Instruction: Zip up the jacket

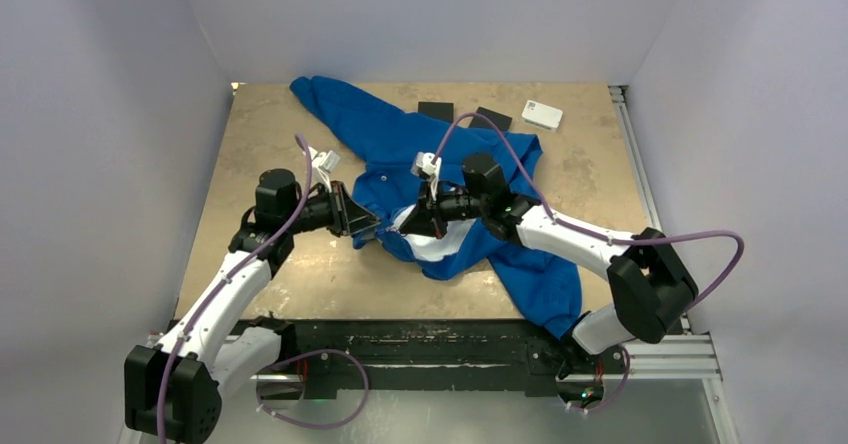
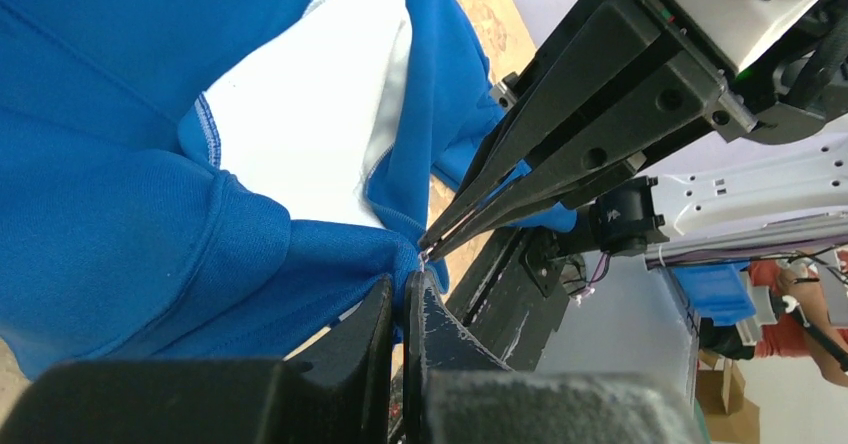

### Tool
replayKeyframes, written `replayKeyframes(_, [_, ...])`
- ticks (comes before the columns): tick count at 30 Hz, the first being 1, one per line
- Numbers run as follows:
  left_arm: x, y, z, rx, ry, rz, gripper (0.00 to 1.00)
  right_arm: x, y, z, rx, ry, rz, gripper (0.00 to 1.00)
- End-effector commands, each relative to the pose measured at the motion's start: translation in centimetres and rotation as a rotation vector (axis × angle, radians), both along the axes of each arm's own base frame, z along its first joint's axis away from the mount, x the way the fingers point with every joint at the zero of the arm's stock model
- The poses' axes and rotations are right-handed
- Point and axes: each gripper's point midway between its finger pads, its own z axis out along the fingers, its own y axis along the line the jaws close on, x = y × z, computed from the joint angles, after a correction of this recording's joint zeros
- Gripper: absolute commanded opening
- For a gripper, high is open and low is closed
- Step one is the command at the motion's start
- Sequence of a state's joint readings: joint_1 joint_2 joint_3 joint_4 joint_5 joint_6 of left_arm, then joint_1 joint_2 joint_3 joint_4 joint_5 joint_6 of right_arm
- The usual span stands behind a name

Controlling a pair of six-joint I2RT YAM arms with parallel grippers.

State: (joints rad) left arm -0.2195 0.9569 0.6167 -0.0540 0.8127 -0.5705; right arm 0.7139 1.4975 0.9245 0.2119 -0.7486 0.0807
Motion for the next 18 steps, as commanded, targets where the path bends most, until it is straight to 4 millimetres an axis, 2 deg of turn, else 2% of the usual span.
replayKeyframes(1, [-0.8,-0.2,0.6,0.037,-0.068,-0.067,0.00,0.2,-1.3,0.1,-0.036,-0.035,-0.044,0.00])
replayKeyframes(13, [-0.6,-0.2,0.9,0.068,-0.099,-0.087,0.00,-0.7,-2.5,-2.1,-0.108,0.002,-0.049,0.00])
replayKeyframes(16, [-0.6,0.0,1.4,0.090,-0.121,-0.095,0.00,0.6,-3.1,-2.2,-0.144,-0.011,-0.123,0.00])
replayKeyframes(18, [-0.4,0.2,2.2,0.118,-0.154,-0.106,0.00,2.3,-3.6,-1.5,-0.146,-0.017,-0.206,0.00])
